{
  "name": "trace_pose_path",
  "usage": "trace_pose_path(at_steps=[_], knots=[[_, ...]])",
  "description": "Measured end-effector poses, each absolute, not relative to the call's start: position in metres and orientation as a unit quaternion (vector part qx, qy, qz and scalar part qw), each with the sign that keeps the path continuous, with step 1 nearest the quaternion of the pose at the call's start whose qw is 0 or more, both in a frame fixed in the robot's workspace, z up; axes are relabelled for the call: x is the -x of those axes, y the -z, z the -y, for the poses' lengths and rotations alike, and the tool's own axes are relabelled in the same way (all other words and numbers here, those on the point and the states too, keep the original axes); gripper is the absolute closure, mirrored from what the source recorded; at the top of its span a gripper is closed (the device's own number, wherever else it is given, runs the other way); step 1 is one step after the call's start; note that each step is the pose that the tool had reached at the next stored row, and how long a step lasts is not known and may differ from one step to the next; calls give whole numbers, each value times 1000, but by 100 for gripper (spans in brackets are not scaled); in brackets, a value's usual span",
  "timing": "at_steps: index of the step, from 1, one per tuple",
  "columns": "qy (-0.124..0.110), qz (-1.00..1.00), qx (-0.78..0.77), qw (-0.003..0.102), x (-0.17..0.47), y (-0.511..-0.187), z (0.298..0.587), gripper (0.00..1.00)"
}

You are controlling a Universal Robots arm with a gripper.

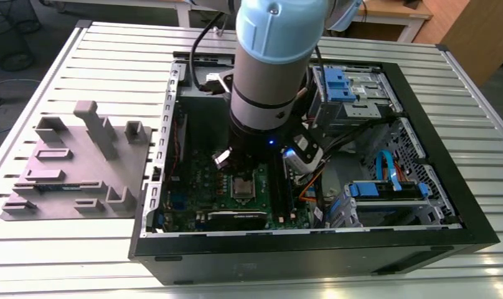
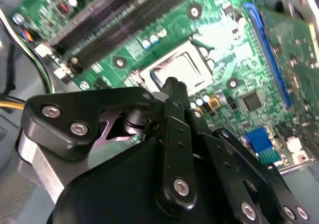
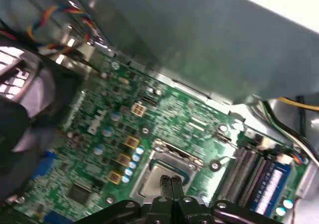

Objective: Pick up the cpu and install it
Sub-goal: 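Close the cpu cover, then install the first cpu locking lever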

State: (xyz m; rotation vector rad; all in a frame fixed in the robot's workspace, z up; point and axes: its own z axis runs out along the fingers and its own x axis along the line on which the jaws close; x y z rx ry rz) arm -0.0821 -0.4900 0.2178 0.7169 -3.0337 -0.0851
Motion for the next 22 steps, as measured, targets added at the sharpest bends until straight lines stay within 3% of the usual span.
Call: trace_pose_path(at_steps=[22], knots=[[27,973,-229,11,82,-227,490,89]])
